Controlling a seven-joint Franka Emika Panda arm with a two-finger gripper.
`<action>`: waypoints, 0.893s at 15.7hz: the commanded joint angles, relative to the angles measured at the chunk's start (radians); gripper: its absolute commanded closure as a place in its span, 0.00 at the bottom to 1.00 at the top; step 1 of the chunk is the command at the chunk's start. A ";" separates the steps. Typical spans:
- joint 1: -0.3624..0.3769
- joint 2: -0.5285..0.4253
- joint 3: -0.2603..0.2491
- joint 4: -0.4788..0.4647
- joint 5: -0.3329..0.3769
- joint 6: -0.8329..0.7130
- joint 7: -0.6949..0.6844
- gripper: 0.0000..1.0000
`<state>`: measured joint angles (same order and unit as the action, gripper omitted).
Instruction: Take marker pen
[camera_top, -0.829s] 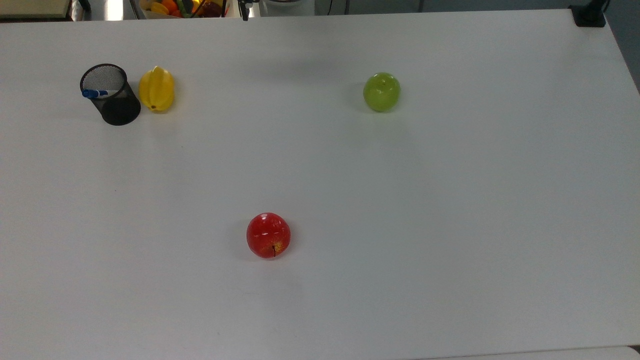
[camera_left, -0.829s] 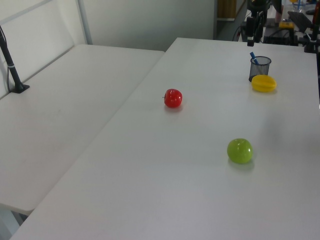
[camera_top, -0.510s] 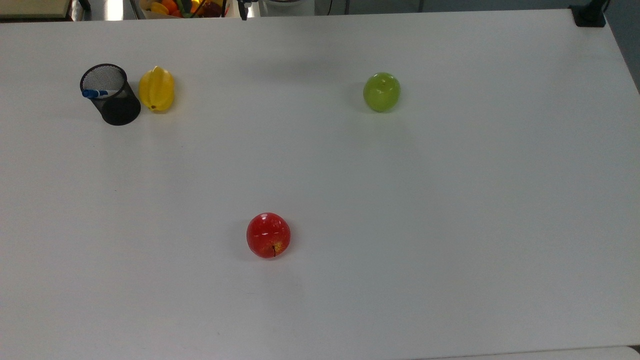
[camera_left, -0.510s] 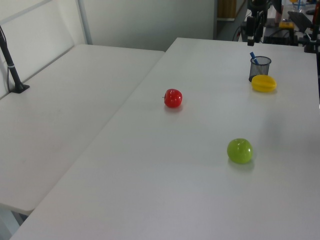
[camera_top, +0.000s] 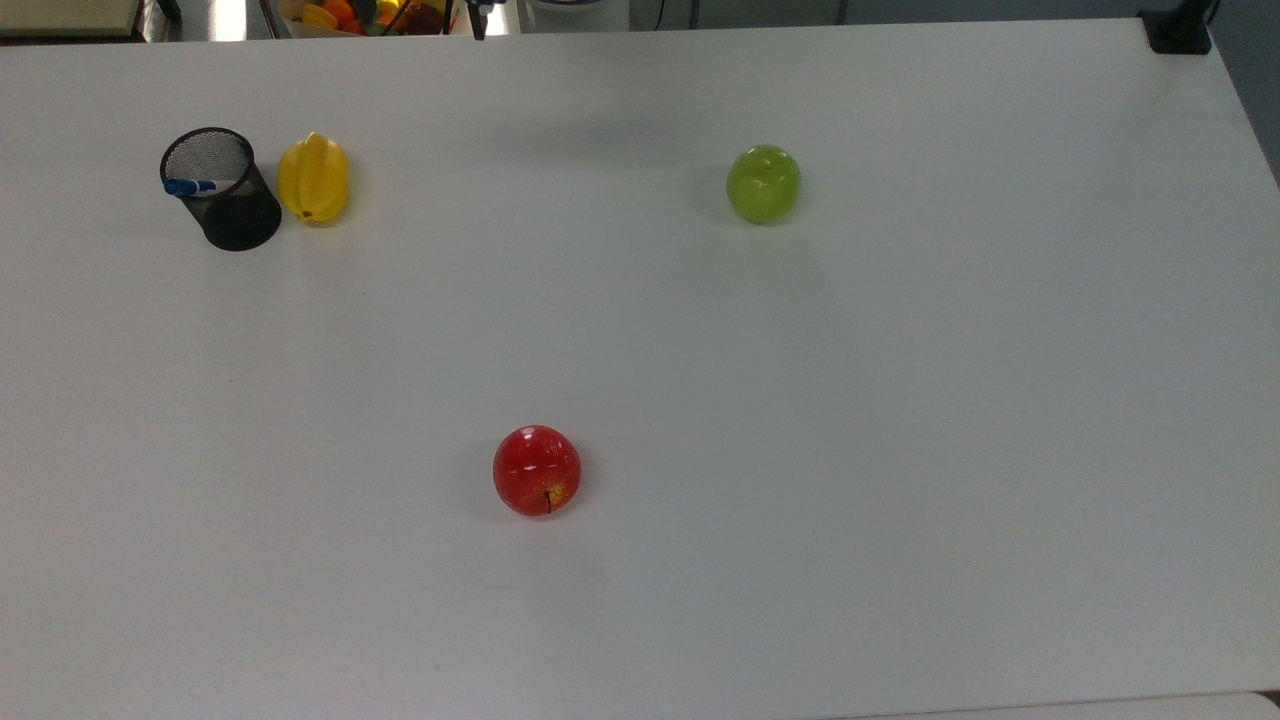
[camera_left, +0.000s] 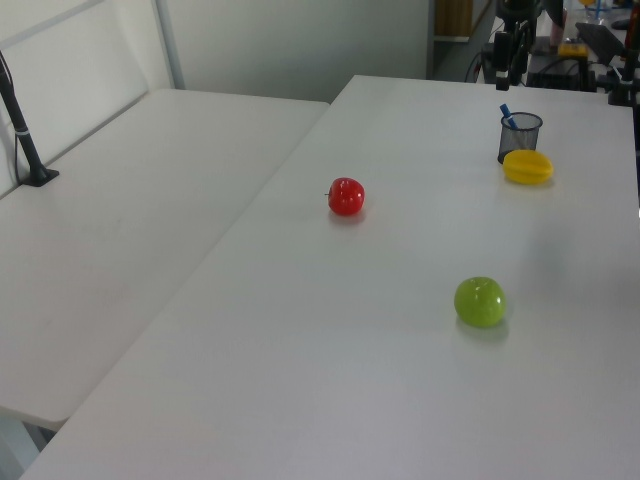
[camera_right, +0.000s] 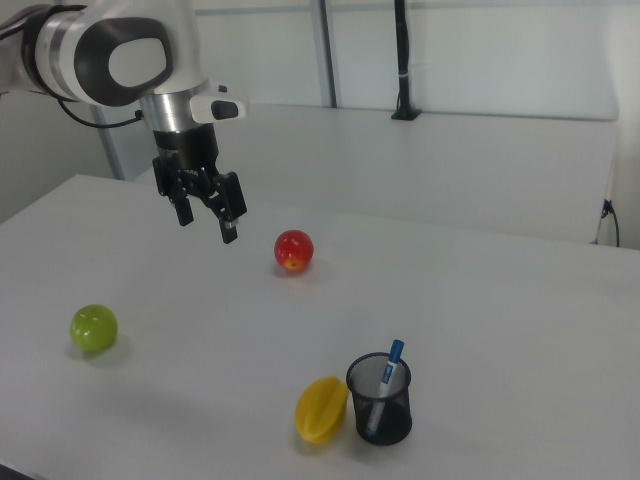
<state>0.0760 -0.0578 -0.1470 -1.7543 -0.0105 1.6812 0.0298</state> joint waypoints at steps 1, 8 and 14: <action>-0.024 -0.014 -0.016 0.001 -0.017 -0.008 0.001 0.00; -0.053 -0.010 -0.101 -0.001 -0.017 0.100 -0.047 0.00; -0.090 0.006 -0.196 -0.036 -0.017 0.231 -0.177 0.00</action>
<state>-0.0086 -0.0554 -0.2945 -1.7557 -0.0152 1.8271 -0.0709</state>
